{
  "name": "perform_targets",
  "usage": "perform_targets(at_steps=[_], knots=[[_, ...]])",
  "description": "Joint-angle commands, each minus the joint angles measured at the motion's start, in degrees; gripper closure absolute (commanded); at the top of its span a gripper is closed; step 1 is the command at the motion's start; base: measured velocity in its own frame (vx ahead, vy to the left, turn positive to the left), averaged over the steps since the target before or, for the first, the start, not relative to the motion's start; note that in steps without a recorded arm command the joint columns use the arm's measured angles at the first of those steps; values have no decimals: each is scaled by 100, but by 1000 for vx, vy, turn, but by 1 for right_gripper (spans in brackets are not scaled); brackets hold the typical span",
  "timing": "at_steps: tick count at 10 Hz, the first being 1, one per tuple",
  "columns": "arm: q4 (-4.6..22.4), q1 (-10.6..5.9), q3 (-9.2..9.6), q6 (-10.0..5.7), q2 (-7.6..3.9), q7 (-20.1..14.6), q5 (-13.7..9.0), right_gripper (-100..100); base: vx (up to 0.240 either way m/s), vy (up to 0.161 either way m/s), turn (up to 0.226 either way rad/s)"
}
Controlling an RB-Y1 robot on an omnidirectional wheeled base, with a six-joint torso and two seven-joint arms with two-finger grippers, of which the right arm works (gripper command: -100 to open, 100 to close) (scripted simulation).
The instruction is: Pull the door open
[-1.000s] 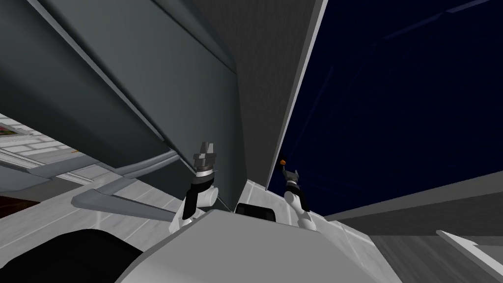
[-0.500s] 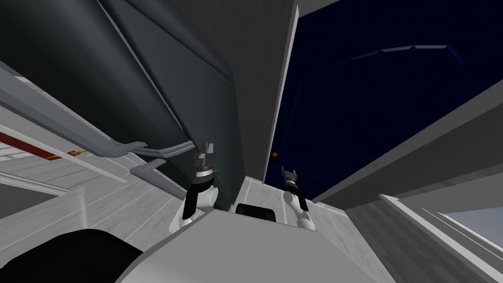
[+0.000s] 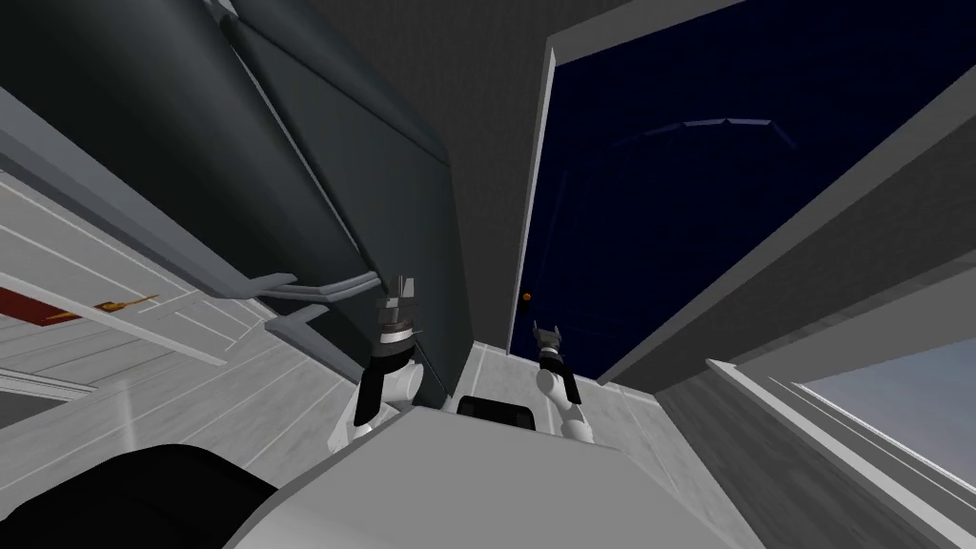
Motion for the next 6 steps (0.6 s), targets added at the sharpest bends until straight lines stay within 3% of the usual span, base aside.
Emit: perform_targets(at_steps=[1,3,4,5,6], knots=[[-79,21,61,21,161,68,64,-100,125,52,43],[-94,16,112,10,317,96,121,-100,187,60,71],[-90,28,107,0,271,78,108,-100,88,26,9],[75,-122,-88,3,152,82,20,-100,71,-41,-54],[75,-122,-88,3,152,82,20,-100,85,-52,-17]])
